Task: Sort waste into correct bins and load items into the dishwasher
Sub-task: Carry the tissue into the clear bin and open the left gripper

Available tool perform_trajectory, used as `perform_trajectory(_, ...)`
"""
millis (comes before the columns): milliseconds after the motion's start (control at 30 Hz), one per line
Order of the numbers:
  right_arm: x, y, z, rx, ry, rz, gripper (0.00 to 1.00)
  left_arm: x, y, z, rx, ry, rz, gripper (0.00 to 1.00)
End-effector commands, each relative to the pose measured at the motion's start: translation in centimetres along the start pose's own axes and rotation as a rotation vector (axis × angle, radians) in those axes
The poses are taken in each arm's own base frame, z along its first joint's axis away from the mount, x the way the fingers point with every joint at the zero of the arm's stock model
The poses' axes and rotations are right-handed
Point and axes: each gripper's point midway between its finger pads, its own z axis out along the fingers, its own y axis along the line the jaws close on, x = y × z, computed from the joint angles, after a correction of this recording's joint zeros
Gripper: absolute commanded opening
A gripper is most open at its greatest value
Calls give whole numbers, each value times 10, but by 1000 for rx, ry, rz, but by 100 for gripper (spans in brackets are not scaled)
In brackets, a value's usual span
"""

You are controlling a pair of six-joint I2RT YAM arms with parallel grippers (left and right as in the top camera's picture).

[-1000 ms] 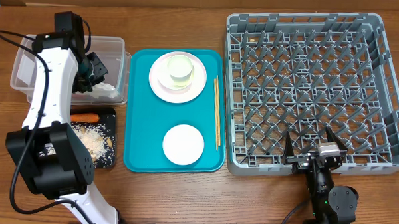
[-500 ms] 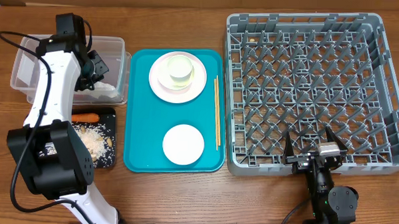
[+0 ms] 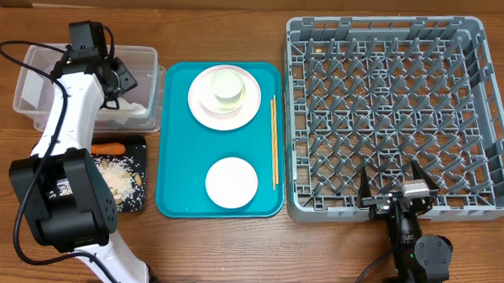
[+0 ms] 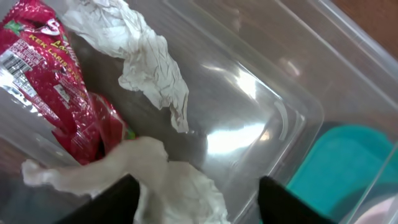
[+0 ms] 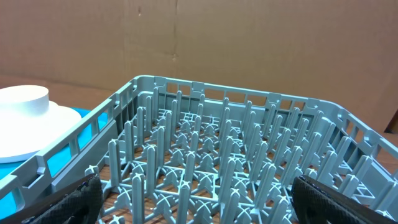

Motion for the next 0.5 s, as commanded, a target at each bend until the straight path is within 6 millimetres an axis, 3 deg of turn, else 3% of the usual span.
perform_trajectory(0,1,0,0,-2,-8,0,100,-8,3,-7,-4,-34,36,69)
perform_trajectory(167,1,0,0,-2,-8,0,100,-22,0,-16,7,-63,40,79)
perform_trajectory(300,1,0,0,-2,-7,0,100,-49,-5,-40,24,-114,25,90)
perform_trajectory(467,1,0,0,-2,-8,0,100,-68,-11,-83,50,-110,17,86)
